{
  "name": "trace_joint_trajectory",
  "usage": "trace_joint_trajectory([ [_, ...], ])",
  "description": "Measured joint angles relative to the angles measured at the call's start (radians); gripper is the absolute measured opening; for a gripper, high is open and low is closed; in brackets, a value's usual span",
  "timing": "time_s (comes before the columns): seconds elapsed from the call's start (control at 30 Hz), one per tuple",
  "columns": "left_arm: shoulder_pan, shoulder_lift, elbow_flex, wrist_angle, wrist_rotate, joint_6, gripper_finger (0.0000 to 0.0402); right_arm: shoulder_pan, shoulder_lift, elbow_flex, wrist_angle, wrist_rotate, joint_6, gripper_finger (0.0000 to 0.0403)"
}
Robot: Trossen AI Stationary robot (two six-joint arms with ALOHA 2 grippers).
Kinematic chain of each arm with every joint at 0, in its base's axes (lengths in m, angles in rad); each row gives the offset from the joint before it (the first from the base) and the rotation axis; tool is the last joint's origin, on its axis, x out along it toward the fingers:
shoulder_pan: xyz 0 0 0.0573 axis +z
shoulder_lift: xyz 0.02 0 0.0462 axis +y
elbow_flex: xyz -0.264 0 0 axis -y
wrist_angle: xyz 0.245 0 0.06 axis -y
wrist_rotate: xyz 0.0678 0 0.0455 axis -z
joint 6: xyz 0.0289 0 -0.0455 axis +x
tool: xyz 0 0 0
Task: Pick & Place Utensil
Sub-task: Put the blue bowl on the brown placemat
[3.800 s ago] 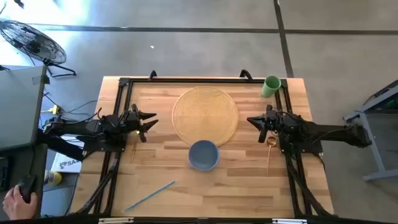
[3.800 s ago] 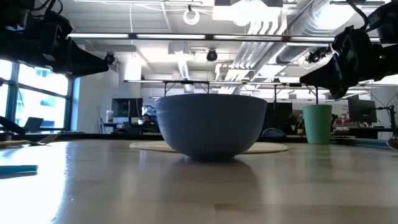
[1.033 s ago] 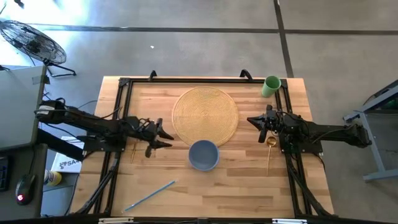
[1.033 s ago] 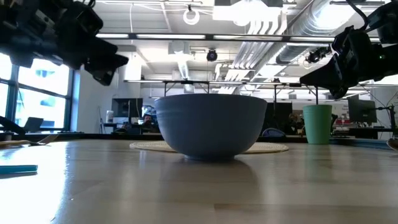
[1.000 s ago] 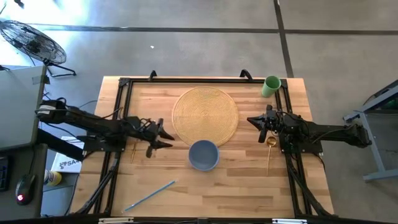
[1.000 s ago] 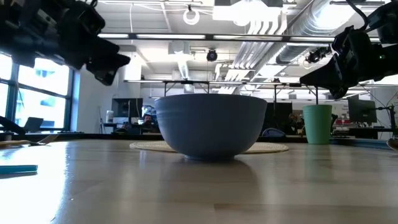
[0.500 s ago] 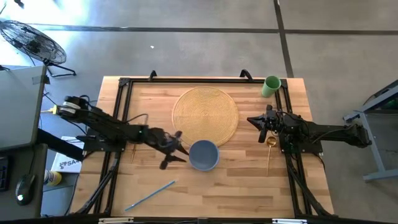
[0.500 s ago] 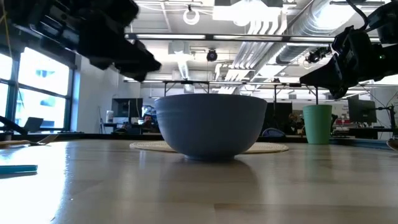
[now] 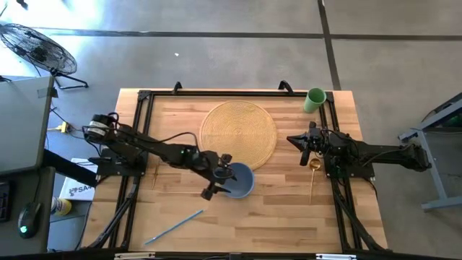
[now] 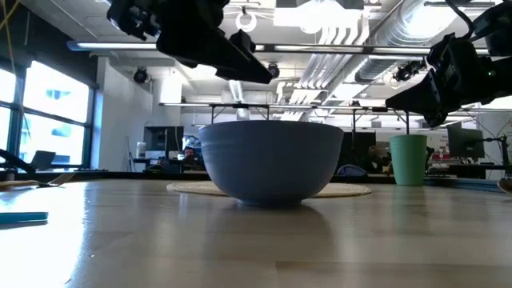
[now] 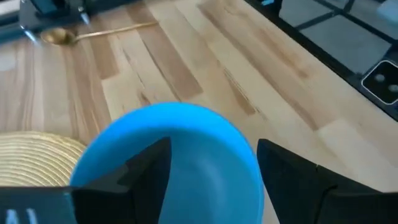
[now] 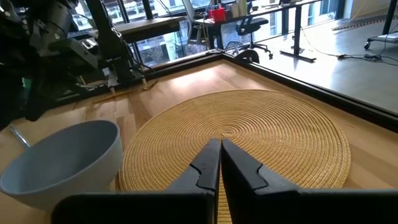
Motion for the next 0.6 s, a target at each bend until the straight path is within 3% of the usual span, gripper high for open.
trace_joint_trajectory([
  [0.1,-0.013,0.001,0.001,0.013,-0.007,-0.071,0.0236,0.000,0.000,0.000,0.000,0.000,0.000,0.0007],
  [0.23,-0.071,0.018,0.001,0.007,-0.100,-0.153,0.0236,0.000,0.000,0.000,0.000,0.000,0.000,0.0005],
  [0.6,-0.164,0.145,0.001,0.102,-0.262,-0.207,0.0236,0.000,0.000,0.000,0.000,0.000,0.000,0.0008],
])
